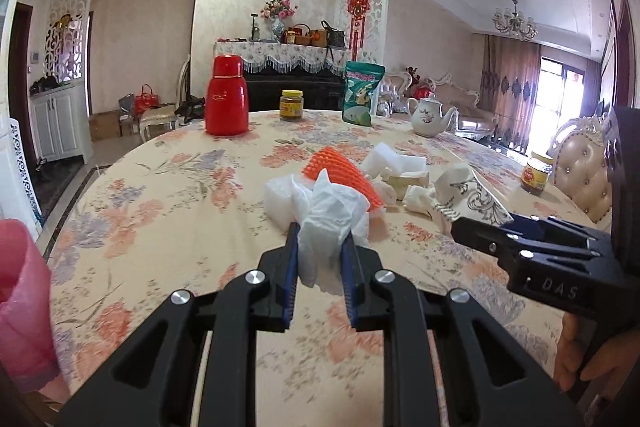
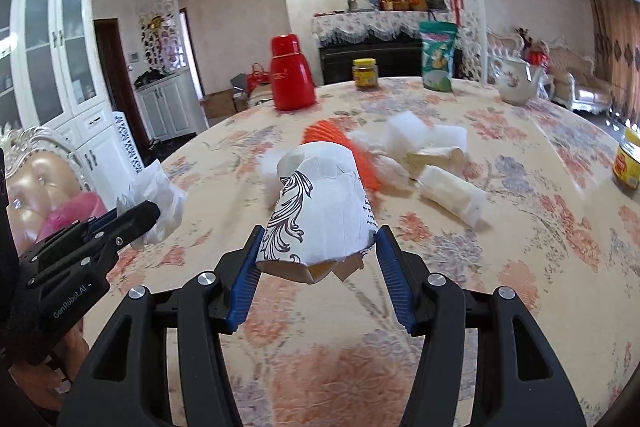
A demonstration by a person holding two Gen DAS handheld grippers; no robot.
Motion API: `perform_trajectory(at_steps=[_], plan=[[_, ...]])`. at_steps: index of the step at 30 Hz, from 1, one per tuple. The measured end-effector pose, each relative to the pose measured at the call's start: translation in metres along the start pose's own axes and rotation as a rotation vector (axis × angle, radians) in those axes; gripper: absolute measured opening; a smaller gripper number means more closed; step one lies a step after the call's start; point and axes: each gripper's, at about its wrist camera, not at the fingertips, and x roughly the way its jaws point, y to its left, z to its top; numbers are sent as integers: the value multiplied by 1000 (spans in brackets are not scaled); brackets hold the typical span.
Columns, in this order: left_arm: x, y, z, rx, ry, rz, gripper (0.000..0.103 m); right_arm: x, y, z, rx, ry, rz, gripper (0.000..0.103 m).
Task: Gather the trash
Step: 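Carry the tissue and paper wrapper to the pink bin with both tools, then open both tools over the pink bin to drop the items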
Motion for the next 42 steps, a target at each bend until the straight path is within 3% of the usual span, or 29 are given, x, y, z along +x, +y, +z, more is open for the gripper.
perform_trajectory(at_steps=[7,16,24,35,42], plan=[[-20,19,-7,0,-9,18,20,0,33,1,-61,-7,44,54],[-41,69,-14,-53,-12,95,20,16,81,6,-157,-7,115,54],[-77,127,-24,-101,-24,231,20,44,149,11,-287,3,203,54],[-140,237,-39,-240,-35,483,20,77,271,15,-444,18,451,55],[-156,307,-43,-315,-23,590,20,113,332,9,-482,61,559,55]])
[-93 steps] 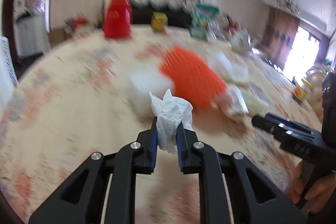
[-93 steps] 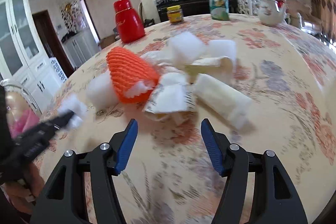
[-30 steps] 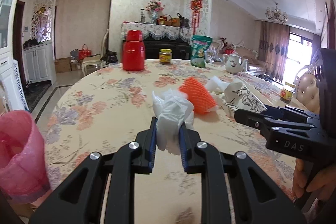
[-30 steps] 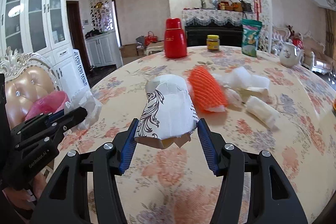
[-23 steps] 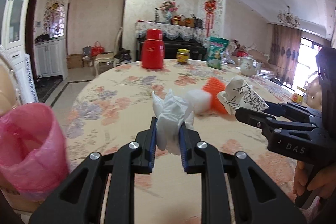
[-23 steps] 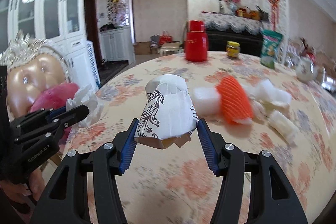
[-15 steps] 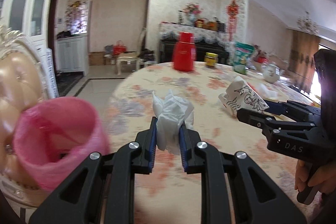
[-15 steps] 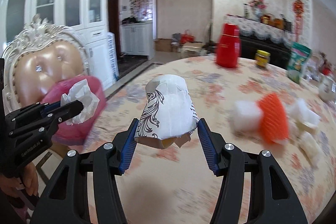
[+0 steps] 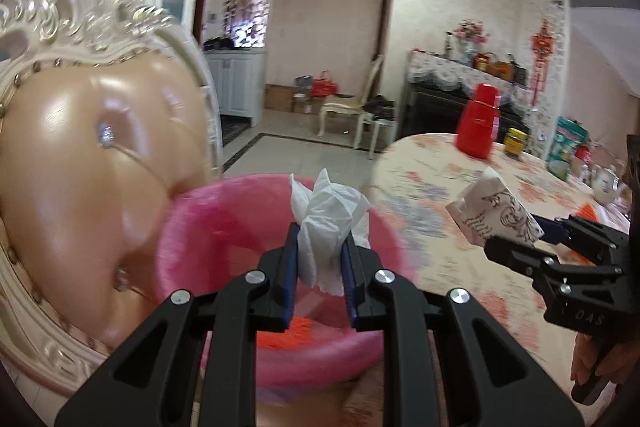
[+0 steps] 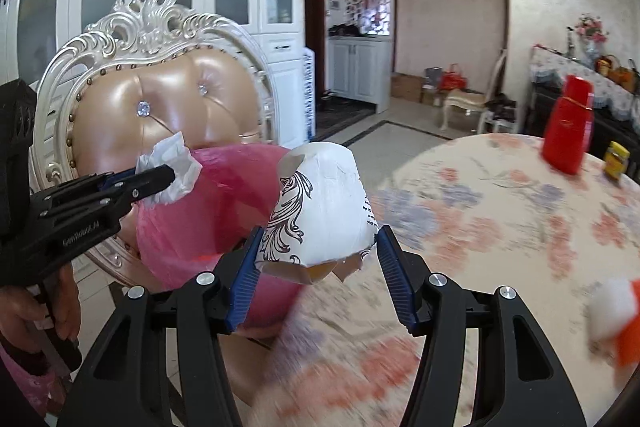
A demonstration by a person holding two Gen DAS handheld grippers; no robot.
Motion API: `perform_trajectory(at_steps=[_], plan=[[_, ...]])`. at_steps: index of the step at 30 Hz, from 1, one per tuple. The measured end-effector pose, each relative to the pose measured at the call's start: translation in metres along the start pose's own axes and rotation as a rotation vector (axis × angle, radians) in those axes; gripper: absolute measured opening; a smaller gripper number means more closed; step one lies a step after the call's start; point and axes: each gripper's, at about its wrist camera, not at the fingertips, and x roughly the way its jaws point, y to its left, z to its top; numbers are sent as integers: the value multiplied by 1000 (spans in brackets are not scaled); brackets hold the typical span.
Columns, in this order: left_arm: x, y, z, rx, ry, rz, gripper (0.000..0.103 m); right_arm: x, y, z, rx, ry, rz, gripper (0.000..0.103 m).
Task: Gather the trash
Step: 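Open both tools over the pink bin to drop the items, then move both open tools back over the remaining trash on the table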
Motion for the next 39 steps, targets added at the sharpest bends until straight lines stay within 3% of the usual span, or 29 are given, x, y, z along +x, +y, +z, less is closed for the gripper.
perform_trajectory(at_steps=[12,13,14,16,21,24,26,28,32,39], plan=[[43,47,10,-30,42,61,23,69,32,21,-38,30,85,58],[43,48,10,-28,41,65,31,72,33,22,-37,30,93,63],[43,49,10,-25,35,76,46,74,33,22,-39,34,98,74],[40,49,10,-29,16,99,59,74,33,21,-47,19,93,76],[29,47,10,-22,-18,146,68,67,27,18,-25,23,87,76],[19,44,9,-27,-44,165,82,55,22,15,-25,14,68,76],[12,38,7,-34,-70,183,94,44,14,10,-18,8,40,76],[6,31,4,-44,-83,178,98,35,3,5,4,12,12,76],[4,5,2,-43,-73,115,98,18,-17,-7,37,26,-64,78],[7,-63,-6,68,-51,42,98,-26,-59,-31,94,9,-178,83]])
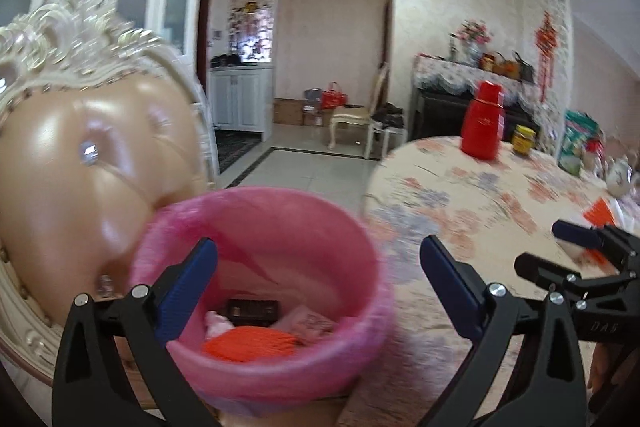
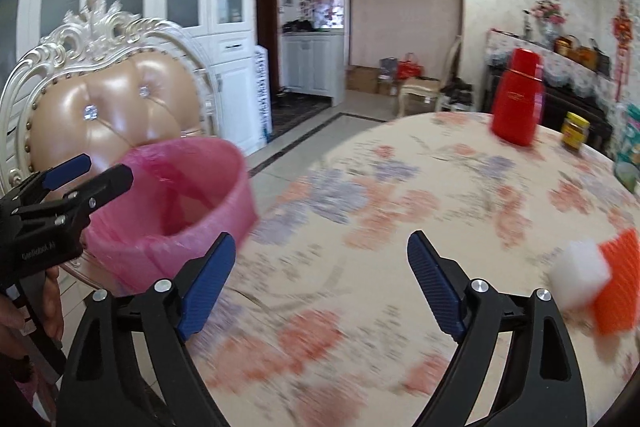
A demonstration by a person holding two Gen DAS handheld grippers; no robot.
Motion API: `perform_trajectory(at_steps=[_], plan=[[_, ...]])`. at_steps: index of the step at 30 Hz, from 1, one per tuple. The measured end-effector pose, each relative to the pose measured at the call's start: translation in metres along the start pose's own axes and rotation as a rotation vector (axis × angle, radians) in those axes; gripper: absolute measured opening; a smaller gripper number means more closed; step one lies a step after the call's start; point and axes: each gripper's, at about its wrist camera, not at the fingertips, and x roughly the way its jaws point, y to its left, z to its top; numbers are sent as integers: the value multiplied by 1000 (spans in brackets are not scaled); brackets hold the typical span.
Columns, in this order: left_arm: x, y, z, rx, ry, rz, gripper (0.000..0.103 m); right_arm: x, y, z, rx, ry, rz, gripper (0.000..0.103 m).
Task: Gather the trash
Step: 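Move both open tools back over the remaining trash on the table, then grasp the orange foam net with the left tool while the right tool grasps a white paper roll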
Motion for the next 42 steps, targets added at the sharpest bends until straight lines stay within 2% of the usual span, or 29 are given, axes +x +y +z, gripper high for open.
perform_trajectory(at_steps=[4,10,17,23,29,33,42], plan=[[1,-36,-5,28,17,-51,98,-21,-32,-15,34,2,-66,84],[3,-100,-13,58,68,-169,98,-54,-80,-41,96,7,-158,84],[1,-201,-19,134,106,-339,98,-105,-156,-79,215,6,-290,85],[15,-284,-26,163,201,-466,98,-139,-230,-106,328,32,-405,85],[21,-337,-26,188,218,-506,98,-156,-306,-120,411,76,-505,85],[28,-358,-28,203,225,-512,98,-157,-345,-126,446,98,-530,85],[49,-399,-30,219,249,-517,98,-130,-374,-134,443,177,-490,84]])
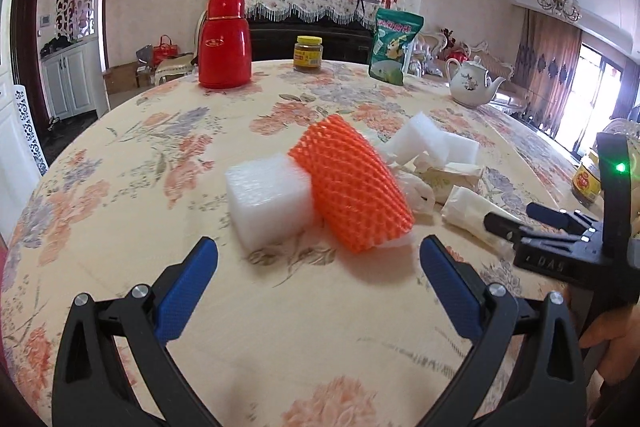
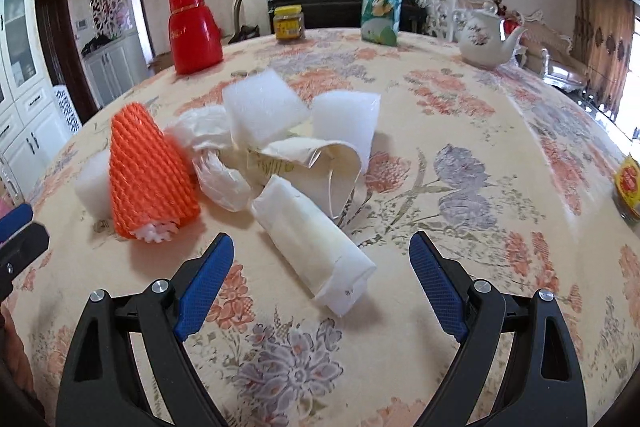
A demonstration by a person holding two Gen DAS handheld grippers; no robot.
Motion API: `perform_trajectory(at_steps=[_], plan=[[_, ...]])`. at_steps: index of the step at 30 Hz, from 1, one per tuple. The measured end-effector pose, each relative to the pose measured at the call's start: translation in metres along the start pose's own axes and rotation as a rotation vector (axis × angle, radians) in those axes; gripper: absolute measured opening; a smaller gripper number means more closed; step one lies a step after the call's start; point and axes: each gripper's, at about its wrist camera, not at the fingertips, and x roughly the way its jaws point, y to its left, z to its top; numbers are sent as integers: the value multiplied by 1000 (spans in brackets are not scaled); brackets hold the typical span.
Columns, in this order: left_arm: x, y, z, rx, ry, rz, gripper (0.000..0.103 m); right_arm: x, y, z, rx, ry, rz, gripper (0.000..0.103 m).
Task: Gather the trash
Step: 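Grasp the orange foam net with the left tool while the right tool grasps a white paper roll, then carry the orange net and white paper roll to the pink bin with both tools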
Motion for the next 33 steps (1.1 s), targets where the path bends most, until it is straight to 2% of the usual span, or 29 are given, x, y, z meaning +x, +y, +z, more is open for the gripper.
perform_trajectory(at_steps=[4,6,7,8,10,13,16,17,18,20,22,27,33], plan=[[17,-6,4,-18,22,-3,98,13,1,6,-11,43,17,84],[27,-10,9,-27,34,-2,98,23,0,8,-24,91,41,70],[31,-12,10,-31,37,-1,98,25,0,7,-23,105,55,48],[34,-14,12,-35,39,1,98,26,-1,6,-22,116,56,42],[42,-19,16,-44,45,4,98,21,-4,3,-16,103,72,20],[55,-28,22,-56,49,17,98,8,-7,-2,-19,61,54,19],[73,-41,27,-37,55,95,97,0,-13,-5,11,40,62,19],[77,-44,27,-33,58,108,94,-1,-15,-6,21,35,65,19],[84,-46,28,-25,82,113,87,-3,-16,-8,34,31,70,19],[96,-50,28,-13,147,89,48,-6,-18,-10,48,30,79,19],[97,-49,25,-4,169,60,32,-9,-19,-12,61,25,90,19],[54,-43,7,39,110,-16,29,-20,-13,-18,62,16,103,19],[-9,-25,-13,62,40,-26,29,-36,1,-24,50,-4,115,19]])
